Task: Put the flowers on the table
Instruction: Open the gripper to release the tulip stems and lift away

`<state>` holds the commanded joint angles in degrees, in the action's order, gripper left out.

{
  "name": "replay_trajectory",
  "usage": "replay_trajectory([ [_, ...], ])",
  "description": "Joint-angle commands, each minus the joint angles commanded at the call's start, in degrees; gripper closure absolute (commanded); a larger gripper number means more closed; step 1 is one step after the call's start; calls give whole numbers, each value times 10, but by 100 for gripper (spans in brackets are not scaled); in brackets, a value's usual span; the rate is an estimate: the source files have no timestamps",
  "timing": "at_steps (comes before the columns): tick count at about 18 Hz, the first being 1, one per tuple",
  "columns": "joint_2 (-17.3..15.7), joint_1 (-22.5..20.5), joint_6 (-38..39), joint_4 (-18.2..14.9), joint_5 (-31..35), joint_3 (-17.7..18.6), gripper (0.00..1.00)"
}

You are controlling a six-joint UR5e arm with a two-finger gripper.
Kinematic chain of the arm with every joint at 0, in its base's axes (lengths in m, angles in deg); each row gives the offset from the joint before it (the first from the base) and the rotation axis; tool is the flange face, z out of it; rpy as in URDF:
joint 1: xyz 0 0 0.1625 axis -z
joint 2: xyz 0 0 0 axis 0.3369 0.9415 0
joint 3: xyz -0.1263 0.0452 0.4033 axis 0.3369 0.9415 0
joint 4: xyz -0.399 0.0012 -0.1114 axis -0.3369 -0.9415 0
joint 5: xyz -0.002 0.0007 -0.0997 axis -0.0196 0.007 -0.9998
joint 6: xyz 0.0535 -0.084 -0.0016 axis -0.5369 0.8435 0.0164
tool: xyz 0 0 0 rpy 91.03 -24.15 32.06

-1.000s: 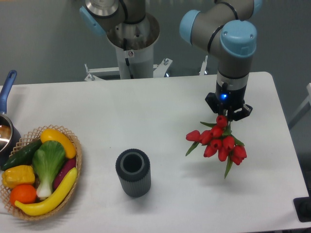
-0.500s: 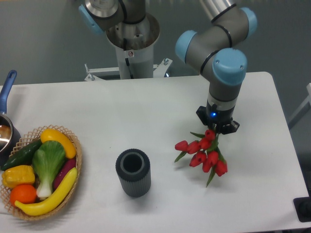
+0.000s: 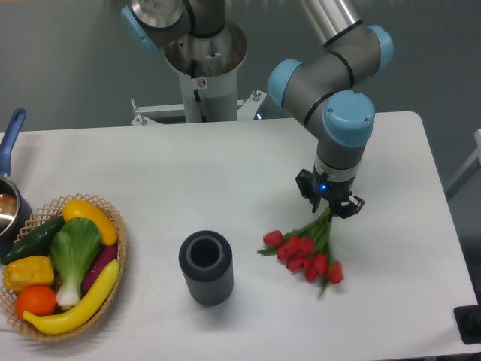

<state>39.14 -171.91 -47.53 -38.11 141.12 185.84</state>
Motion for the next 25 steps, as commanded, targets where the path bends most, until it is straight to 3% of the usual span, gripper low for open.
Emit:
replay_trajectory([
  [6,-16,-13,-6,3,0,-4,0],
  [13,-18,-52,-10,29,-2,-8,0],
  [17,-17,-75,-76,28,-5,-13,0],
  [25,-17,-74,-90,28,-7,-10,0],
])
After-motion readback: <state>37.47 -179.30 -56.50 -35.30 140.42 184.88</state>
